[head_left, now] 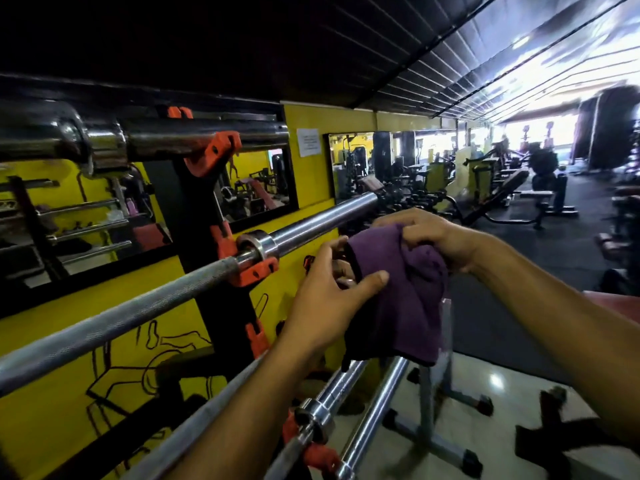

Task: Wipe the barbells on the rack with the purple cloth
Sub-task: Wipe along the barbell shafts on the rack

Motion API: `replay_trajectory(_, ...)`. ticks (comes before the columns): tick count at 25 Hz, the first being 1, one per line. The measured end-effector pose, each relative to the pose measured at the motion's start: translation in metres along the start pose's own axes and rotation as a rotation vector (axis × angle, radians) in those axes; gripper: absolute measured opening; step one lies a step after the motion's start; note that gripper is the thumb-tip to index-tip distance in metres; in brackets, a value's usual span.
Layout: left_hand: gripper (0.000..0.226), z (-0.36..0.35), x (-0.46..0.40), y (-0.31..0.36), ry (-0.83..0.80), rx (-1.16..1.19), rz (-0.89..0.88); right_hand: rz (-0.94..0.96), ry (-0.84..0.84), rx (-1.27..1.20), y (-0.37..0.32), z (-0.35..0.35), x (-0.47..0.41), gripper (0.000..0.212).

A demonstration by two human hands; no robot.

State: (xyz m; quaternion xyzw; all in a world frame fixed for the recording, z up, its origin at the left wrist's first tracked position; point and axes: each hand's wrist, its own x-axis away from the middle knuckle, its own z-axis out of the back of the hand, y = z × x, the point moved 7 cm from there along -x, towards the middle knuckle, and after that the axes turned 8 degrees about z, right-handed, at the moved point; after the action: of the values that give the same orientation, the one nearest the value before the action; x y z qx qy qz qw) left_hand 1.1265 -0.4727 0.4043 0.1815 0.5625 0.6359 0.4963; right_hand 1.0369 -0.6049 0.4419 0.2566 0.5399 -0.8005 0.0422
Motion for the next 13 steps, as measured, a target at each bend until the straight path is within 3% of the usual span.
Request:
replay_trajectory(3,0.044,-0.03,0.0,-0.033,-0.115,0.023,0.055,0.011,0.04,0.292,0.021,0.003,0.035,0.029)
replay_trajectory(5,0.046,-0.049,0.008,-0.063,-0.106,-0.031,0.093,-0.09,0.295,0.349,0.07,0.008,0.075,0.025)
replay_trajectory(8,0.041,-0.071,0.038,-0.112,-0.035,-0.299,0.098,-0.401,0.85,-0.052,0.191,-0.027,0.197,0.011)
replay_trajectory(9,0.038,-0.082,0.053,-0.122,-0.037,-0.406,0.06,-0.575,0.871,-0.307,0.228,-0.063,0.233,0.023)
replay_trajectory(11,0.035,-0.116,0.09,-0.136,-0.171,-0.583,-0.104,-0.766,0.71,-0.752,0.256,-0.141,0.27,0.052)
replay_trajectory(13,0.039,-0.154,0.135,-0.147,-0.416,-0.724,-0.266,-0.721,0.686,-0.981,0.256,-0.173,0.28,0.042)
